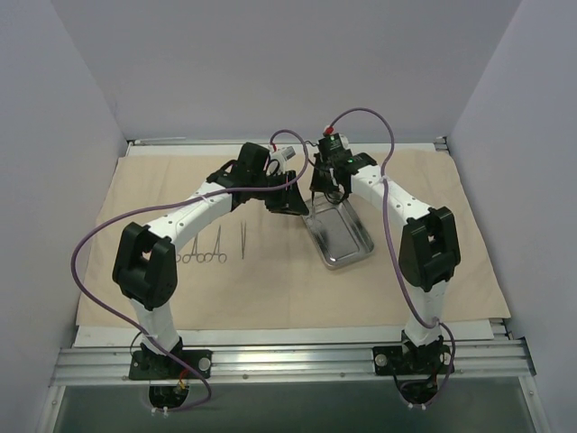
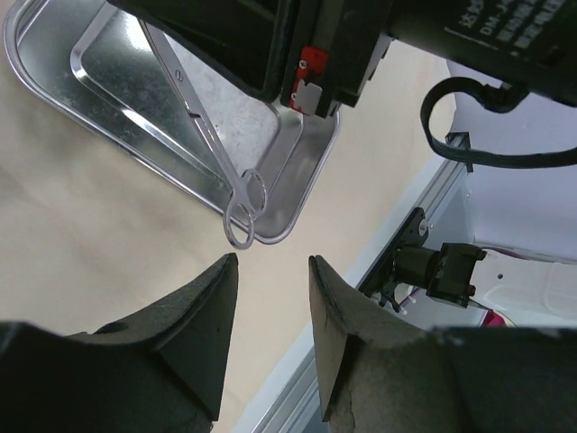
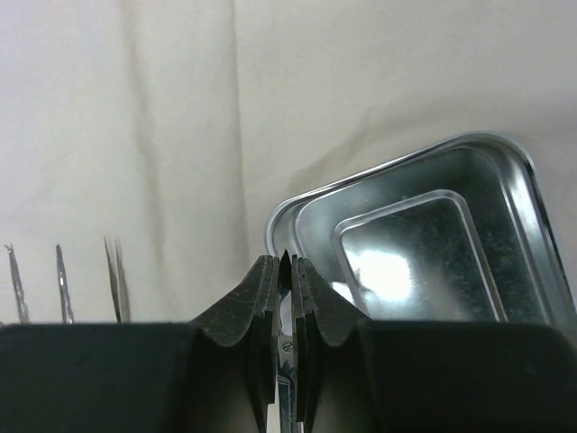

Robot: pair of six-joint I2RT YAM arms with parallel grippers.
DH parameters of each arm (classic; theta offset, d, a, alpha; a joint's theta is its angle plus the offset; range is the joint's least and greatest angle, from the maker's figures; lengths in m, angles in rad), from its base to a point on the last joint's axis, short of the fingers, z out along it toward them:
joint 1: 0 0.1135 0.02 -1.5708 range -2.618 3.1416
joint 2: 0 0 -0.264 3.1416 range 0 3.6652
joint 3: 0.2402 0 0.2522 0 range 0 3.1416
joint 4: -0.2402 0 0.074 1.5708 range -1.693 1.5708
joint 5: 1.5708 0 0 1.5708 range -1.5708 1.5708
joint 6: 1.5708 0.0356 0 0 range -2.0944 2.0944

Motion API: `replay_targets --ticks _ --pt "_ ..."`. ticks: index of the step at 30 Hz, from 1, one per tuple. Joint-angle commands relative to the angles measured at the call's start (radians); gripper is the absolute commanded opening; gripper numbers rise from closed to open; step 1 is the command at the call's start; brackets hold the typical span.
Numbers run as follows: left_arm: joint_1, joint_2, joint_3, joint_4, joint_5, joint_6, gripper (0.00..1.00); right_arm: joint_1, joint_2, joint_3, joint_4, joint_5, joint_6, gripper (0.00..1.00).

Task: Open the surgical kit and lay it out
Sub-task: Pick up the medical item from the container.

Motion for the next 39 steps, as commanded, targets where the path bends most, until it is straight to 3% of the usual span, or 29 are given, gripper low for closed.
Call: replay_targets --ticks 1,27,31,34,35,37,39 --pt "-0.003 -0.018 -0.012 0.046 0.025 0.0 0.46 0.008 -0.064 0.049 -0.034 -0.021 0.031 0.0" --pt "-0.003 0.014 -0.039 0.052 0.025 -0.014 0.44 0.024 -0.092 0.097 -0.04 -0.078 0.077 0.0" --pt "-0.002 0.022 -0.033 0.073 0.062 -0.029 0.35 0.032 -0.087 0.111 -0.036 -0.086 0.084 0.0" --pt "0.0 0.029 -0.025 0.096 0.099 -0.026 0.19 0.035 -0.085 0.114 -0.034 -0.097 0.085 0.0" --pt "0.003 0.029 -0.025 0.101 0.114 -0.025 0.05 0.037 -0.088 0.112 -0.036 -0.106 0.085 0.0" --pt "0.009 0.028 -0.035 0.107 0.151 -0.022 0.02 0.032 -0.095 0.109 -0.025 -0.135 0.081 0.01" --pt "0.021 0.014 -0.062 0.124 0.183 -0.013 0.02 0.023 -0.105 0.109 -0.036 -0.167 0.068 0.18"
